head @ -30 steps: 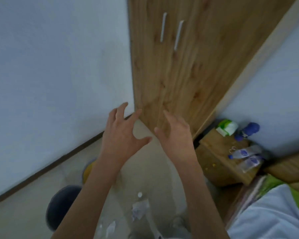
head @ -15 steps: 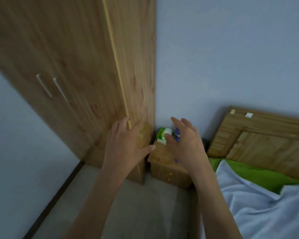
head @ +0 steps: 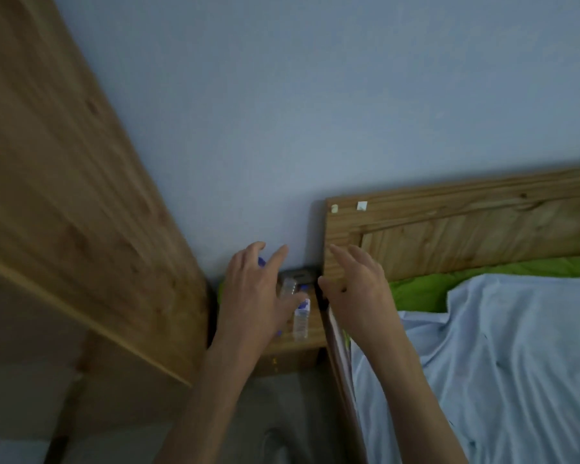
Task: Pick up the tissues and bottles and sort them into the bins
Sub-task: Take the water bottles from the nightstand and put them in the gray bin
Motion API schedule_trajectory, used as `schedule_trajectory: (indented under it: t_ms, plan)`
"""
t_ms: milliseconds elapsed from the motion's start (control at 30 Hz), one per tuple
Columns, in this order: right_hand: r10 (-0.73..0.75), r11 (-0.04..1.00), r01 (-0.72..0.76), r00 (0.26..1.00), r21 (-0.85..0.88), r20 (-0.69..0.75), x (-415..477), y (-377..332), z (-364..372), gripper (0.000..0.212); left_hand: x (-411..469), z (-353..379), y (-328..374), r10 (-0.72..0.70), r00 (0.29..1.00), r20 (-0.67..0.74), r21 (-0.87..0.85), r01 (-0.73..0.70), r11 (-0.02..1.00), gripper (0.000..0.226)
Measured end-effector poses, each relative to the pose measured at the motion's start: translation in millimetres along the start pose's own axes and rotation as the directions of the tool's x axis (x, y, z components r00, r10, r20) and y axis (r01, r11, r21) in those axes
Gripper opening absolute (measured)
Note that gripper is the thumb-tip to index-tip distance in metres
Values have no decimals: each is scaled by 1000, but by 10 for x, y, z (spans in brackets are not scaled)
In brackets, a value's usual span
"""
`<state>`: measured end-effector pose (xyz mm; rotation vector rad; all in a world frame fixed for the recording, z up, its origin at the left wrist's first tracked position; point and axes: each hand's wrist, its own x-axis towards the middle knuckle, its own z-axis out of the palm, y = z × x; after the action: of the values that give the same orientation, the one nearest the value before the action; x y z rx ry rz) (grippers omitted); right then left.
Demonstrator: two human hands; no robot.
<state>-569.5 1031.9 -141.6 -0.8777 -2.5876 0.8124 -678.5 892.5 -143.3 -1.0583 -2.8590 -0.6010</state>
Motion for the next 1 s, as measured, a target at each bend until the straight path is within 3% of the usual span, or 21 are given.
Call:
schedule_trajectory:
  t_ms: [300,433,700,1000]
  plan:
    - [178,982,-188,964,-32,-197,415,148,469,77,814,359,-394,114,989,93,-35,-111,993,84]
    - [237,969,-245,952,-15,-196,495,285,867,83,1052,635,-621,96,985,145,-57,-88,994,83]
    - [228,963,-243,965,-117,-128,998,773,1669,86,1447,1546,-1020,102,955,278,54,-122,991,81]
    - [260,948,-215,948,-235,183,1488,1811,3163,91,1921,3166,-1522,82,882,464,73,-131,989,93]
